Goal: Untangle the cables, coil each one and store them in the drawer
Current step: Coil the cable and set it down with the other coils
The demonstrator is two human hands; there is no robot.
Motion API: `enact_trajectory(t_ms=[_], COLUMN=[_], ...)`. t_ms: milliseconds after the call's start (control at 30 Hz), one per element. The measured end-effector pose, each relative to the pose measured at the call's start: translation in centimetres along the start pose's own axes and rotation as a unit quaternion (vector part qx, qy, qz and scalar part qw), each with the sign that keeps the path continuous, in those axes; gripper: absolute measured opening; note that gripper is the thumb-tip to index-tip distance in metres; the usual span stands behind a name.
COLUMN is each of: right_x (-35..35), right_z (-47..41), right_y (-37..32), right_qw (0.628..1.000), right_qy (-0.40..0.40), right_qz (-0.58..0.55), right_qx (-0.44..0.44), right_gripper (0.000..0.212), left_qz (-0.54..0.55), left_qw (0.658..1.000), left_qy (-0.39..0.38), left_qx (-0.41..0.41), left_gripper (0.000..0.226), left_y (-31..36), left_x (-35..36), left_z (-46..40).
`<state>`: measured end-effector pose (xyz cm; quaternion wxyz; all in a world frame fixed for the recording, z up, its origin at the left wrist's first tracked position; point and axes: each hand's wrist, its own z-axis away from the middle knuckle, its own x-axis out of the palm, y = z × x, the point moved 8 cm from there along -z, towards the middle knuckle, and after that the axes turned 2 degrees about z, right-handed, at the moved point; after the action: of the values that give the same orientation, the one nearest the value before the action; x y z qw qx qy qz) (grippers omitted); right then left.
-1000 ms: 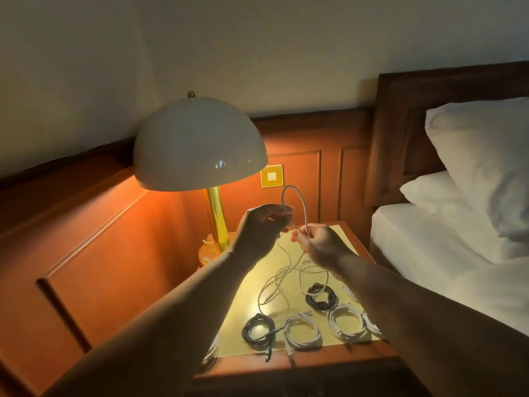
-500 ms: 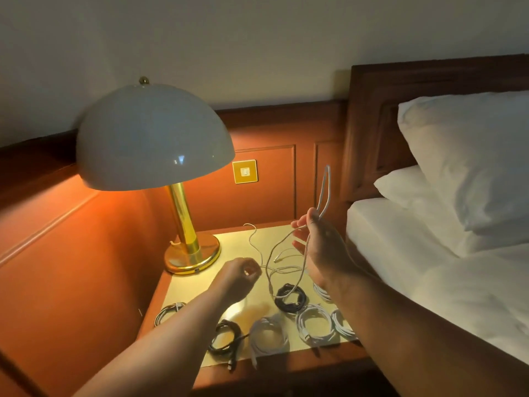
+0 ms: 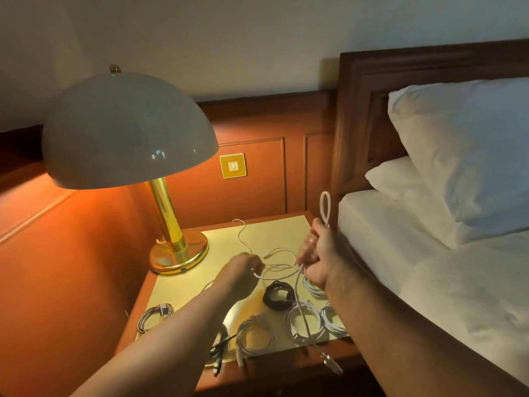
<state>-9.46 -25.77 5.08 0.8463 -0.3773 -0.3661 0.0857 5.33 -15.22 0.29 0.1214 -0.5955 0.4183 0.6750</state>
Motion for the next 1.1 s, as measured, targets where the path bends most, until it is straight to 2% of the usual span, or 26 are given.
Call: enact_trajectory(t_ms=[67,200,267,333,400,467,567,667,800,933,1000,1033,1100], right_x=[0.1,1.9,2.6,3.3,3.4,3.3,3.8,4.0,4.1,4.1,4.1,4.0,4.0], right_z=[0.4,2.4,3.2,3.6,3.6,3.3,3.4,3.5,3.2,3.0,3.1,3.3,3.8], right_y=[1.4,4.3,5.5,6.0,5.7,4.5,2.3,0.6,-0.3,-0.5,-1.0,-1.4,-2.5], right_qw=[0.996,0.966,0.943,0.923,0.917,0.915,0.908,0.893,0.916,0.926,0.933,0.94,0.957], right_qy=[-0.018,-0.099,-0.141,-0.173,-0.17,-0.14,-0.116,-0.097,-0.107,-0.175,-0.181,-0.175,-0.166], right_qz=[0.073,0.202,0.251,0.3,0.339,0.376,0.392,0.408,0.336,0.268,0.226,0.192,0.086], right_qx=[0.047,0.129,0.165,0.166,0.126,0.038,-0.092,-0.165,-0.191,-0.202,-0.216,-0.223,-0.222], right_gripper=[0.02,0.029,0.038,0.034,0.032,0.03,0.032,0.035,0.031,0.037,0.04,0.041,0.04], left_qz=[0.065,0.163,0.15,0.131,0.132,0.12,0.102,0.047,0.049,0.17,0.216,0.197,0.072], left_qw=[0.996,0.977,0.98,0.984,0.985,0.988,0.991,0.996,0.996,0.979,0.969,0.974,0.995], left_qy=[0.046,0.129,0.133,0.124,0.113,0.101,0.075,0.058,0.059,0.068,0.069,0.065,0.057], left_qx=[-0.032,-0.036,-0.016,-0.004,-0.005,-0.004,-0.03,-0.041,-0.033,-0.093,-0.102,-0.089,-0.029], left_gripper=[0.015,0.017,0.01,0.022,0.024,0.01,0.027,0.036,0.025,0.038,0.042,0.041,0.046], left_y=[-0.6,0.0,0.7,0.9,0.6,0.5,0.0,0.2,1.3,0.9,1.0,1.3,1.9], left_x=[-1.2,-4.2,-4.8,-4.7,-4.1,-3.0,-1.0,0.4,0.5,0.1,-0.4,-0.6,-0.8], left_z=[-0.7,-1.1,-1.2,-1.1,-1.0,-0.9,-0.9,-0.8,-0.7,-1.7,-2.0,-2.1,-2.1])
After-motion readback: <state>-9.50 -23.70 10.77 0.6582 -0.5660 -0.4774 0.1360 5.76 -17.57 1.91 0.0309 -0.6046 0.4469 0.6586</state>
